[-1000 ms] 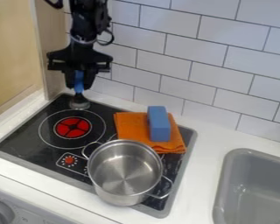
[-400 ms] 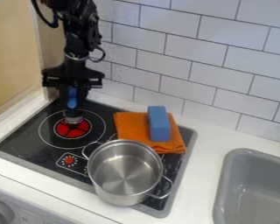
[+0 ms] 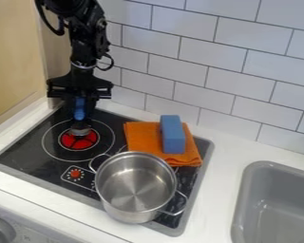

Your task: Move the blue spoon to the right burner

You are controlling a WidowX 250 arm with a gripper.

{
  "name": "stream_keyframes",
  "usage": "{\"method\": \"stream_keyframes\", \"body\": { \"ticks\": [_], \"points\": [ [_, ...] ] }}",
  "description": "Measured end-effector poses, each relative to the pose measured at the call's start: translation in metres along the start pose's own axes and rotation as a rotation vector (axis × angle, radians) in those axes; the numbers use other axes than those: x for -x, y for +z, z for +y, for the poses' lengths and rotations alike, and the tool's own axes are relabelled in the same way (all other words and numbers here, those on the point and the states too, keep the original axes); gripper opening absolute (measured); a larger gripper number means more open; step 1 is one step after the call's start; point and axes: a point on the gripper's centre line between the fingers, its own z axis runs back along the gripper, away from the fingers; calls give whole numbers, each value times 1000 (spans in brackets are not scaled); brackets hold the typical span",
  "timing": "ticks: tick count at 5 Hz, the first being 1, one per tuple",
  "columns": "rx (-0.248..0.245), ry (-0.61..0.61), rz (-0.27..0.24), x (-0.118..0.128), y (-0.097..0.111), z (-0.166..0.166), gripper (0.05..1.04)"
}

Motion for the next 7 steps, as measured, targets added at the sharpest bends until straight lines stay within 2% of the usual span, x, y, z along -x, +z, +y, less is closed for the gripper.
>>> {"method": "stream_keyframes", "body": {
  "ticks": [1,2,4,5,7],
  "points": [
    [13,-5,-2,-5,-2,-4,328],
    [12,17,-2,-5,-2,-4,408],
    [-3,48,-13,-6,-2,-2,935],
    [-10,48,-10,-6,-1,-1,1001],
    [-28,52,-17,-1,6,6,1000]
  ]
}}
